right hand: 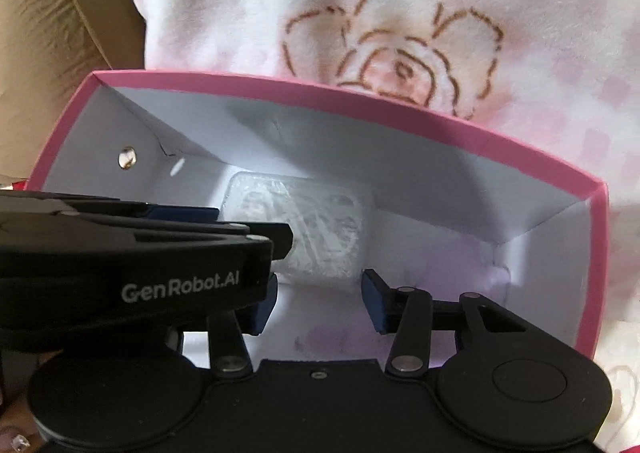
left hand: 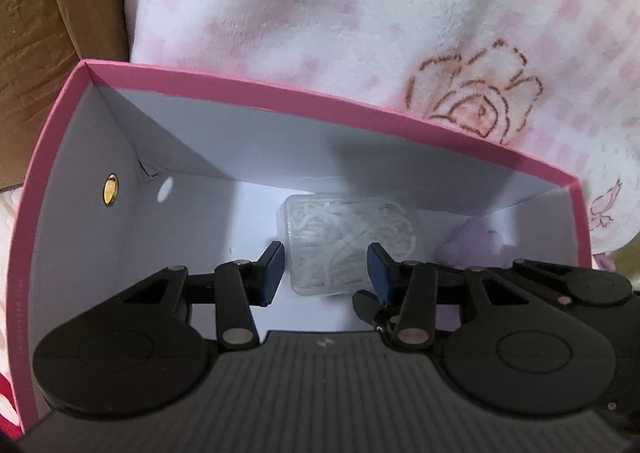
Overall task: Organize objects
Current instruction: 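Lower the floss box into the pink box and open the left gripper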
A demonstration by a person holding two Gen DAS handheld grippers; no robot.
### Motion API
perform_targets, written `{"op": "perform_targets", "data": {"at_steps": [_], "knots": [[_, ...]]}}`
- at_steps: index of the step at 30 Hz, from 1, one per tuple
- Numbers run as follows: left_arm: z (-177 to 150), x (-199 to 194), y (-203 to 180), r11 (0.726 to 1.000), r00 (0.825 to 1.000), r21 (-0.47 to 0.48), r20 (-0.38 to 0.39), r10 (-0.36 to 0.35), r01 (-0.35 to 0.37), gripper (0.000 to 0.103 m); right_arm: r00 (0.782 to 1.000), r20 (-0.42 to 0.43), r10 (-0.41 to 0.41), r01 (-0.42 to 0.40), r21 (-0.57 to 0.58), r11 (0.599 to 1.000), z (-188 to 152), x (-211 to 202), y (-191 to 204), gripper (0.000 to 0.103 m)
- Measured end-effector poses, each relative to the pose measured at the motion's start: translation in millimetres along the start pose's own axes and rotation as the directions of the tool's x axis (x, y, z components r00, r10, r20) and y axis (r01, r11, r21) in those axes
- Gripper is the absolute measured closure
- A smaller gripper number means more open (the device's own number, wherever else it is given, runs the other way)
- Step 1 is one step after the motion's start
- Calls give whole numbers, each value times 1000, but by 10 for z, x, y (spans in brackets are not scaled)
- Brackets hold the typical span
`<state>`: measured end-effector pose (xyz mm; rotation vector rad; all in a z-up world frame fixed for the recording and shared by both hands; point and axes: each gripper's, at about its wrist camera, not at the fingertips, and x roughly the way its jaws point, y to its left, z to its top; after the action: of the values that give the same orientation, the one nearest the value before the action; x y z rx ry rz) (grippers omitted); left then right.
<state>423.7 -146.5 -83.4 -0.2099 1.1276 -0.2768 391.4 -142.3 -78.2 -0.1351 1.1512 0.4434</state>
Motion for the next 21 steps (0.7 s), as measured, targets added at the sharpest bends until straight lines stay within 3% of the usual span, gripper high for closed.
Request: {"op": "perform_targets", "data": {"at_steps": [5,8,11,15,21], "knots": [[-16,-22,28,1000,1000,-13,-7,-26,26,59,1000,-2,2,-2,-23,1000,-23,-18,3,53],[-41,-141,-1,999,1000,49,-1,-21,21,59,999,4,34,-34,-50,998,-71,-185,-6,49],[-108,-388,-87,992,999,125,19,-34,31,59,995,52,88,-85,-69,994,-178,-461,-45,46],[-138,-698,-186,983,999,184,14,-35,32,59,987,122,101,-88,-104,991,-398,-808,-29,45],[-269,-1226,20,971,1000,238,-5,1,0,55,956,245,164,-144,-95,985,-723,-1231,32,42]]}}
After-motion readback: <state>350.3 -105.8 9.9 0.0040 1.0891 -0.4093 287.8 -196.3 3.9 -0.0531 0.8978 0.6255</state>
